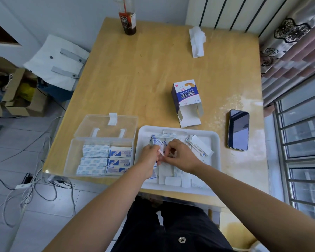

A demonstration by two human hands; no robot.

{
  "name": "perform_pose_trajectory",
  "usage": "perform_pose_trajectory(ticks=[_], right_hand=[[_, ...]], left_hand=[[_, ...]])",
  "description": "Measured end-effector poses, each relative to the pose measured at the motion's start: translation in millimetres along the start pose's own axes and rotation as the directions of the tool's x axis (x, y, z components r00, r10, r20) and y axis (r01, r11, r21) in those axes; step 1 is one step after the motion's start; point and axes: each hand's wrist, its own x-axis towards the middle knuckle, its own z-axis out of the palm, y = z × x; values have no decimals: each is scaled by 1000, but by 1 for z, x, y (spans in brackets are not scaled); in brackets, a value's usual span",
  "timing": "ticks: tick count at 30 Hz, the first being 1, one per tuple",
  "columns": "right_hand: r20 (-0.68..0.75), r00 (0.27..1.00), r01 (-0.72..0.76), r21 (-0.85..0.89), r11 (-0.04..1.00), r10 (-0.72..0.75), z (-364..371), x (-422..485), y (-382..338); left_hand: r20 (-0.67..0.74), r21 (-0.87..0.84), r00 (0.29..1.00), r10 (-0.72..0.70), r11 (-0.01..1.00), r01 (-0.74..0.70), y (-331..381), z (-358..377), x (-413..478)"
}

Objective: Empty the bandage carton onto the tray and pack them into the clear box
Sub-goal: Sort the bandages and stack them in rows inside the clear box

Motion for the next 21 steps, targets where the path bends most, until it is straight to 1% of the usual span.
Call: perform_pose_trajectory(ticks=[2, 4, 6, 8, 10, 12, 13, 14, 15, 16, 17, 18, 19, 21], right_hand=[[94, 991, -111, 199, 974, 94, -1, -3, -5], [68, 987, -158, 309, 938, 144, -1, -2, -8], [45, 984, -175, 373, 911, 170, 0, -1, -11], [89, 978, -208, 428, 879, 188, 1, -1, -18], [145, 968, -250, 485, 838, 205, 2, -2, -24], [167, 957, -288, 496, 819, 235, 3, 0, -27], [138, 953, -302, 473, 828, 269, 4, 1, -26], [70, 946, -318, 405, 857, 318, 5, 4, -23], [-22, 931, -345, 276, 897, 365, 6, 6, -19], [-118, 913, -381, 97, 920, 390, 6, 7, -14], [-180, 904, -408, -82, 909, 389, 8, 7, -11], [-202, 906, -412, -222, 884, 372, 11, 7, -10], [-198, 916, -397, -319, 860, 349, 16, 8, -8], [-190, 936, -350, -454, 819, 295, 25, 11, -7]], left_hand=[[-44, 11, 999, 21, 1000, -20, -1, -2, 2], [-18, -41, 1000, 12, 999, -13, -1, -2, 0], [36, -81, 999, 14, 997, -11, 0, -1, -6], [63, -30, 998, 24, 999, -22, -1, 0, -9], [62, -11, 998, 25, 1000, -24, -2, 1, -10], [15, -49, 1000, 6, 999, -5, -4, -1, -8], [-25, -49, 1000, 2, 999, -3, -5, -2, -6], [-71, -40, 997, -1, 999, -2, -6, -4, -5], [-111, -38, 994, -2, 999, -2, -7, -7, -4], [-125, -41, 992, -2, 999, -3, -8, -10, -3], [-123, -51, 992, 1, 999, -8, -8, -12, -4], [-117, -65, 993, 3, 998, -11, -10, -15, -3], [-112, -76, 994, 4, 997, -13, -9, -15, -5], [-107, -104, 994, -9, 995, -2, -9, -17, -7]])
